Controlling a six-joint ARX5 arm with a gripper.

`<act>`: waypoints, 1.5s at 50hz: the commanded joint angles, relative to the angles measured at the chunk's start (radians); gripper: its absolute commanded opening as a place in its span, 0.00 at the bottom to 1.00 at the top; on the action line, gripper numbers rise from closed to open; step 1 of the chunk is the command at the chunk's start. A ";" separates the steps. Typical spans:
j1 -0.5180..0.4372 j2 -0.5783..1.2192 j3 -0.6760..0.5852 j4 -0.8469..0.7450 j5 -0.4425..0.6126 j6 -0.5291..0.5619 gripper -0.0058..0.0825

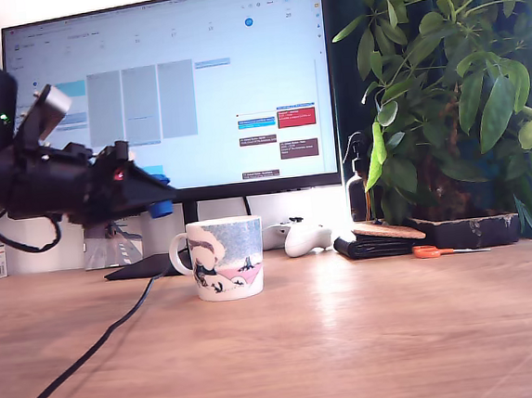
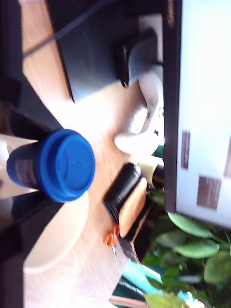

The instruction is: Pick the blue coffee capsule and place it inside the blue coffee cup

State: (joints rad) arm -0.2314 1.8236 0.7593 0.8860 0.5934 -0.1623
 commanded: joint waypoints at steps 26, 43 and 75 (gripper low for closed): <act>-0.144 -0.013 0.014 -0.002 -0.022 0.024 0.17; -0.146 -0.013 0.014 -0.026 -0.081 0.064 0.51; -0.120 -0.218 0.015 -0.092 -0.083 0.071 0.10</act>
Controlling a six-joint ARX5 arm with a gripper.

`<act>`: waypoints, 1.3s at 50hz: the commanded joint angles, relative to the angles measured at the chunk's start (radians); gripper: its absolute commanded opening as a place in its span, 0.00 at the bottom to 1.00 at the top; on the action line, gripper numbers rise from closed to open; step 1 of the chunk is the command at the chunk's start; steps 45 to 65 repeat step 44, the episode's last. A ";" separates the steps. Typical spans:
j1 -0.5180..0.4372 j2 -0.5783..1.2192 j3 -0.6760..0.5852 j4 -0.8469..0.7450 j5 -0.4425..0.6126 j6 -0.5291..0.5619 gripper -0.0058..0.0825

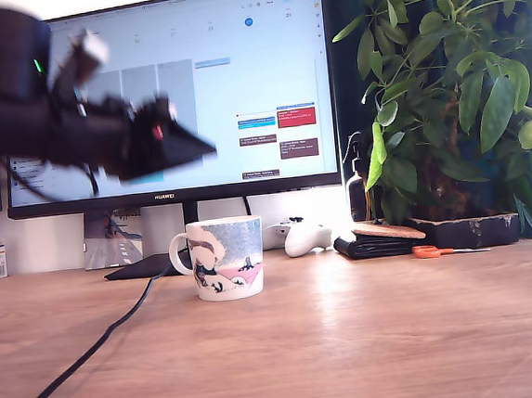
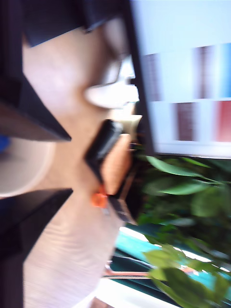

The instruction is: Pick the blue coffee capsule and place it inside the blue coffee cup

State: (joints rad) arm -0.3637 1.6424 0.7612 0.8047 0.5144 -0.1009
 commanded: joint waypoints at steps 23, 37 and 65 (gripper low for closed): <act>0.146 -0.316 0.013 -0.425 -0.215 0.166 0.04; 0.256 -0.450 0.013 -0.602 -0.299 0.180 0.04; 0.279 -0.487 0.013 -0.672 -0.350 0.180 0.04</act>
